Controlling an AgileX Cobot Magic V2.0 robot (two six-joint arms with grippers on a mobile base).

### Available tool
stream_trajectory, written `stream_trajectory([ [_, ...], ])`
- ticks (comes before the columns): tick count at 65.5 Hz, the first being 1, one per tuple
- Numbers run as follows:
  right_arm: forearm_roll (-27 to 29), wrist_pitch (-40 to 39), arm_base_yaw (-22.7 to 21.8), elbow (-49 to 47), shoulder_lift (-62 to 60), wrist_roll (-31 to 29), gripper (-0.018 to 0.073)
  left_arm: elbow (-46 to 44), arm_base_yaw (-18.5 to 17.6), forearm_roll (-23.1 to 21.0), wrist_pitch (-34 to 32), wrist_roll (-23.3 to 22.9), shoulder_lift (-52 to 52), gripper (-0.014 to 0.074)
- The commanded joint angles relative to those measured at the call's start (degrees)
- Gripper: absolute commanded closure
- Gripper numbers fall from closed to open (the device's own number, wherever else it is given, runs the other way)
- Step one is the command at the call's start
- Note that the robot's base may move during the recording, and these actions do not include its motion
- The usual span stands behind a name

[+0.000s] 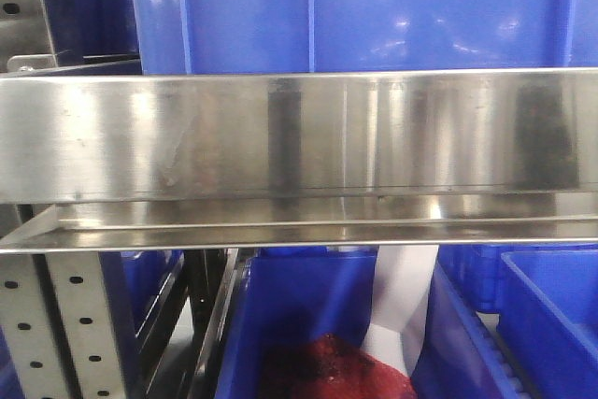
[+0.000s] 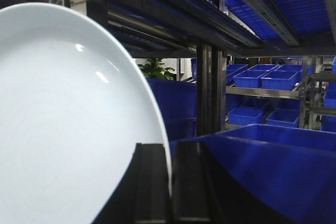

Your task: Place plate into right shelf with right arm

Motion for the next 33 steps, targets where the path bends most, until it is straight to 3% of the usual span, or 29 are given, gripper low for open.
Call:
stream_trajectory([
  [1,1.0,-6.5,-0.2,-7.1,7.8,0.3,0.0498,0.5,-0.3,-0.2,-4.9,-0.2,-0.4,0.0643],
  [17,1.0,-14.8,-0.3,-17.3,24.5,0.3,0.0498,0.5,-0.3,-0.2,-4.9,-0.2,-0.4,0.0643],
  [33,1.0,-27.6,-0.3,-19.2,36.4,0.2,0.0498,0.5,-0.3,-0.2,-4.9,-0.2,-0.4,0.0643],
])
